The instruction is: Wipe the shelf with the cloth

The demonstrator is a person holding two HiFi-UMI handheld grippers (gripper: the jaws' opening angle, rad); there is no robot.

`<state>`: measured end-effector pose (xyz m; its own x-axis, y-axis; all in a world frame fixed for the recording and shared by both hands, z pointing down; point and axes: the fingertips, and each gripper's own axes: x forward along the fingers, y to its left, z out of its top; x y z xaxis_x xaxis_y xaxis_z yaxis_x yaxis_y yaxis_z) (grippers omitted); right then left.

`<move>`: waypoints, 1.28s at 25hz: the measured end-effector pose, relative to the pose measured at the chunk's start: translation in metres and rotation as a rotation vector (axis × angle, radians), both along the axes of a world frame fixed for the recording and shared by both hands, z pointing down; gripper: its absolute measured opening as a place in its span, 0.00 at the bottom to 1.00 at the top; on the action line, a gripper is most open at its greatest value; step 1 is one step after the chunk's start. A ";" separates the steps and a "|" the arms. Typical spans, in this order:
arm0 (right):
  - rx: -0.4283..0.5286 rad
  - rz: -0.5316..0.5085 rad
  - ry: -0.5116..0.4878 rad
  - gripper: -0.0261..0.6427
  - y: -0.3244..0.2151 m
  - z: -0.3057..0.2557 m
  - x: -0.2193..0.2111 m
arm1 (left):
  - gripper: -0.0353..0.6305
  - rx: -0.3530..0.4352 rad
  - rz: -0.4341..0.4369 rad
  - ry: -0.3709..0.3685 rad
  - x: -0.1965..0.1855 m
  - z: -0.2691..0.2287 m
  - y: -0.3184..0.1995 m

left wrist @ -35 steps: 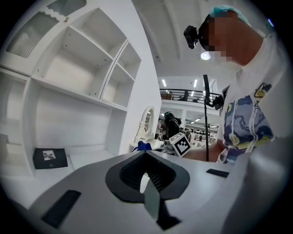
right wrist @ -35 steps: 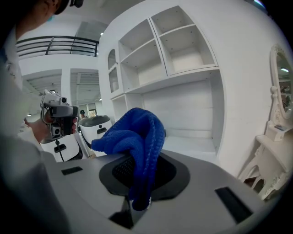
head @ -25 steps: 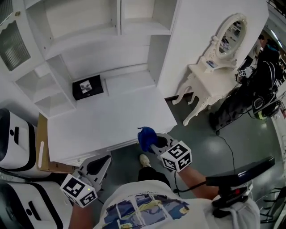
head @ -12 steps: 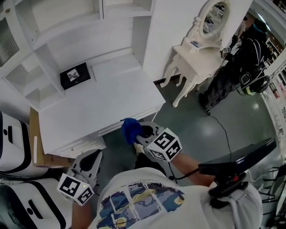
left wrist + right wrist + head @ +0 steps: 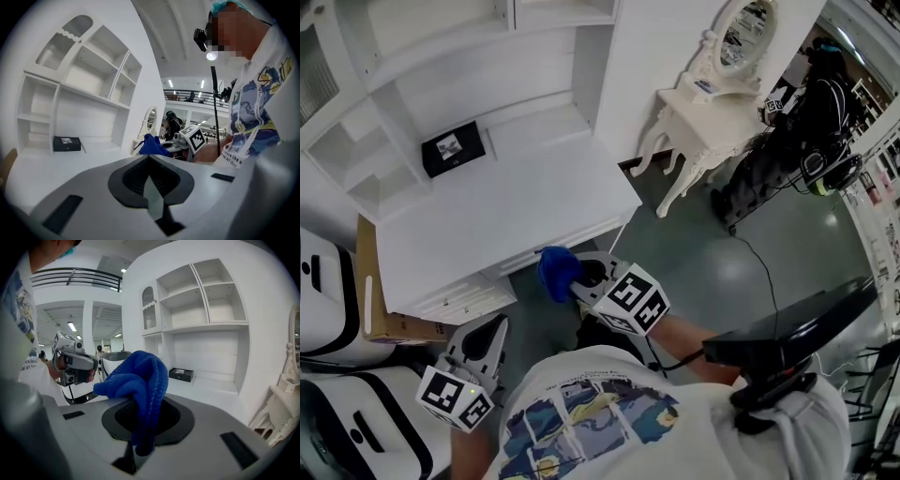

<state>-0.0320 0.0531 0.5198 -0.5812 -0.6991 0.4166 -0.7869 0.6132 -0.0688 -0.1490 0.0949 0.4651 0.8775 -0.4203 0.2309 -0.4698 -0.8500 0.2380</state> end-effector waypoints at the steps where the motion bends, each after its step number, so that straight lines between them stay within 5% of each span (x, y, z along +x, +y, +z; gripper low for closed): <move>1: 0.001 -0.006 0.002 0.14 0.000 0.000 -0.003 | 0.07 0.001 -0.003 -0.001 -0.002 0.001 0.000; 32: 0.016 -0.064 0.029 0.14 0.019 0.000 -0.028 | 0.07 -0.004 -0.037 0.002 -0.021 0.009 0.023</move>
<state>-0.0605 0.0718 0.5200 -0.6129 -0.6672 0.4234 -0.7474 0.6634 -0.0363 -0.1696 0.1175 0.4744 0.8619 -0.4514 0.2310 -0.5003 -0.8313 0.2421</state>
